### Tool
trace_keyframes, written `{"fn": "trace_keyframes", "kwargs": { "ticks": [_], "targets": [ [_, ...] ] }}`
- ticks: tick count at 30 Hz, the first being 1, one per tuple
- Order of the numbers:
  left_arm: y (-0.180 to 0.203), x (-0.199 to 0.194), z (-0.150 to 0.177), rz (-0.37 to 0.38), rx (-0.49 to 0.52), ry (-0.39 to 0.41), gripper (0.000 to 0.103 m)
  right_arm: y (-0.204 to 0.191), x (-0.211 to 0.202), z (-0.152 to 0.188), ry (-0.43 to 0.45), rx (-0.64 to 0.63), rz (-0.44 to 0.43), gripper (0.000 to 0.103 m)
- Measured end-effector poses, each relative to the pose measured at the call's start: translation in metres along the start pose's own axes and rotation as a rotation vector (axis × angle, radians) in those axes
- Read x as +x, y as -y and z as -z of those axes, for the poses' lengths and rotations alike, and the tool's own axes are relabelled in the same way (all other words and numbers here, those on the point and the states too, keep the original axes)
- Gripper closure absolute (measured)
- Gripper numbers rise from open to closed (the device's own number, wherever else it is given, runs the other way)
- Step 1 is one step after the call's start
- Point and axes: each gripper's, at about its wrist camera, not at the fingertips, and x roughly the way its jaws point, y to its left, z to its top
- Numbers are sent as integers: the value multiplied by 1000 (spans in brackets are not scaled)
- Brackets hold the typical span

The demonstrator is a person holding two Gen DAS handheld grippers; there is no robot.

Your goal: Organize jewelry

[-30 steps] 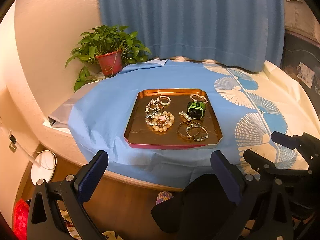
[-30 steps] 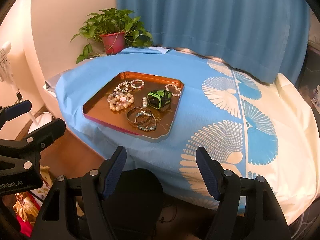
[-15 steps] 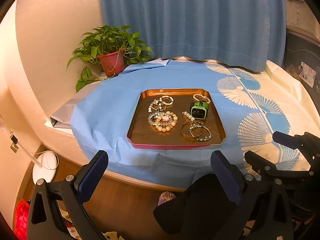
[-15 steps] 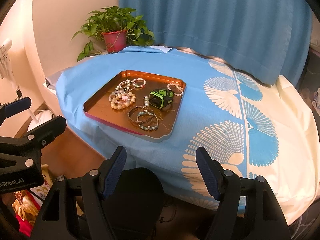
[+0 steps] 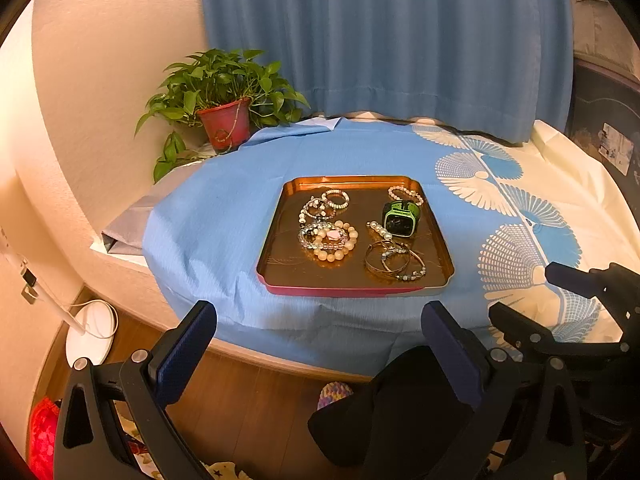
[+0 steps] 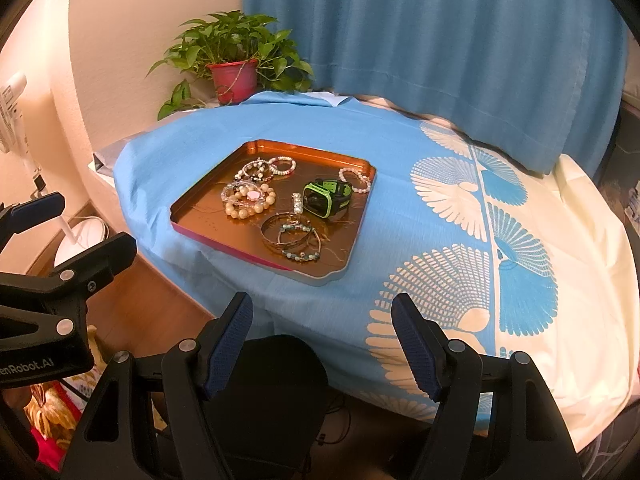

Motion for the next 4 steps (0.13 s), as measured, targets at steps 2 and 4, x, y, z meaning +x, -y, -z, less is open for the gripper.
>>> {"fn": "trace_keyframes", "kwargs": {
  "ticks": [2,4],
  "targets": [
    [0,0,0,-4,2,2,1,-2,0,0,-2,-8,-5,31],
    [-2,1,2,-7,6,-1,1,-3,0,1,-1,-12,-8,31]
  ]
}}
